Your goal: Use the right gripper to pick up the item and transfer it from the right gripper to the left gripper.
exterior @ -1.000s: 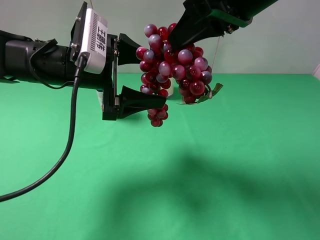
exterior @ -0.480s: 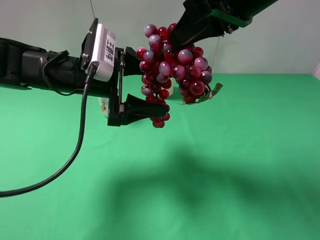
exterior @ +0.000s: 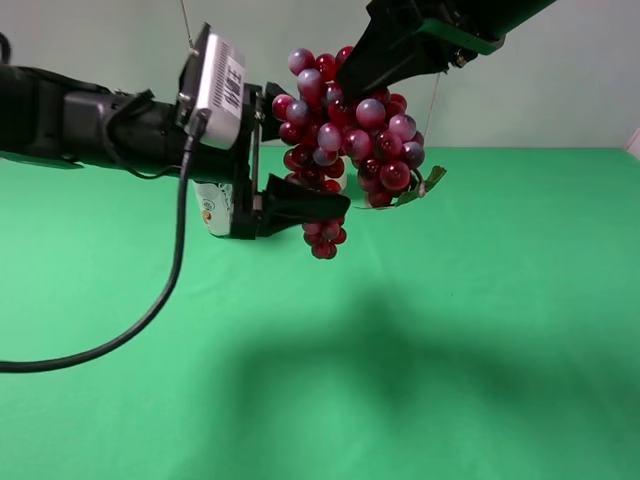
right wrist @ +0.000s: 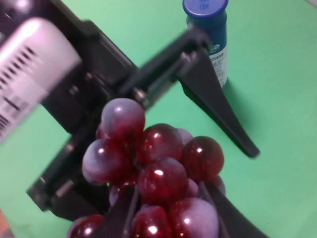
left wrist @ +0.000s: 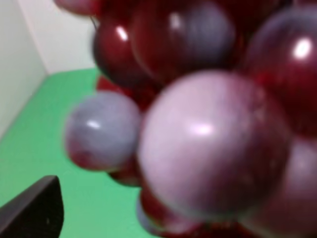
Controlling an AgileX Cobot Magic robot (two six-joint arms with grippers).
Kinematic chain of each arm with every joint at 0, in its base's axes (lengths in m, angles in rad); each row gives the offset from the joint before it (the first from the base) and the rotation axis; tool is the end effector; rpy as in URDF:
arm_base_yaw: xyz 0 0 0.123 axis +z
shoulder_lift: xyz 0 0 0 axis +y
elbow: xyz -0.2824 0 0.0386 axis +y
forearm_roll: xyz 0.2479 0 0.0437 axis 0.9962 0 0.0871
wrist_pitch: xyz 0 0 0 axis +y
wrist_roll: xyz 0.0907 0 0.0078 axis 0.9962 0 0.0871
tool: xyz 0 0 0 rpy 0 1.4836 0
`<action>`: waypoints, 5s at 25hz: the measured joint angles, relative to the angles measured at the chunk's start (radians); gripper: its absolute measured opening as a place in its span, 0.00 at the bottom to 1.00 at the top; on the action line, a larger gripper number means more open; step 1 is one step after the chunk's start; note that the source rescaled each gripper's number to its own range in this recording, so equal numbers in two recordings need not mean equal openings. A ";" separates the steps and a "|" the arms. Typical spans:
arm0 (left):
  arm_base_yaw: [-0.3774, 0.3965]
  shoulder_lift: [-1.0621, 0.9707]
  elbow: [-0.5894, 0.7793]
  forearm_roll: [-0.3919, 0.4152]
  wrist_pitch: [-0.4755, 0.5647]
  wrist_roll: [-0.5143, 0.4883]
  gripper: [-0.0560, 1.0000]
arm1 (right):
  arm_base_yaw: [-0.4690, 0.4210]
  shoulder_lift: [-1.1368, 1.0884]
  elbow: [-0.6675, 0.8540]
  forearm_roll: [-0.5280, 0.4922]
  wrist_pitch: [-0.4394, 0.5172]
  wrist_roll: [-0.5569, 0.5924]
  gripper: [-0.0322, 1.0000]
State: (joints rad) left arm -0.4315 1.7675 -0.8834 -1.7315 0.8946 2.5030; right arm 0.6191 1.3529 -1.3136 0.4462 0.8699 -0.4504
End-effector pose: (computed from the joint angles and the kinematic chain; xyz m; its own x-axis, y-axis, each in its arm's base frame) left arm 0.2721 -0.2025 0.1957 0.1307 0.3809 -0.9153 0.9790 0.0961 0.1798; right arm 0.2168 0.1914 0.3810 -0.4495 -0.4948 -0.7437 -0.8175 0.5635 0.1192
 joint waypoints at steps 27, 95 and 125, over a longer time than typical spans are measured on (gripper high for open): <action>-0.043 0.069 -0.079 -0.001 -0.006 0.001 0.06 | 0.000 0.000 0.000 0.000 -0.009 0.000 0.03; -0.043 0.076 -0.079 0.010 -0.063 0.005 0.06 | -0.305 -1.210 0.815 -0.638 0.146 0.702 1.00; -0.043 0.076 -0.079 0.010 -0.063 0.007 0.06 | -0.558 -1.228 0.820 -0.606 0.149 0.698 1.00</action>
State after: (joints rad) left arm -0.4749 1.8440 -0.9625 -1.7212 0.8314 2.5097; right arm 0.0612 0.1252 -0.4940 -0.1598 1.0191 0.2475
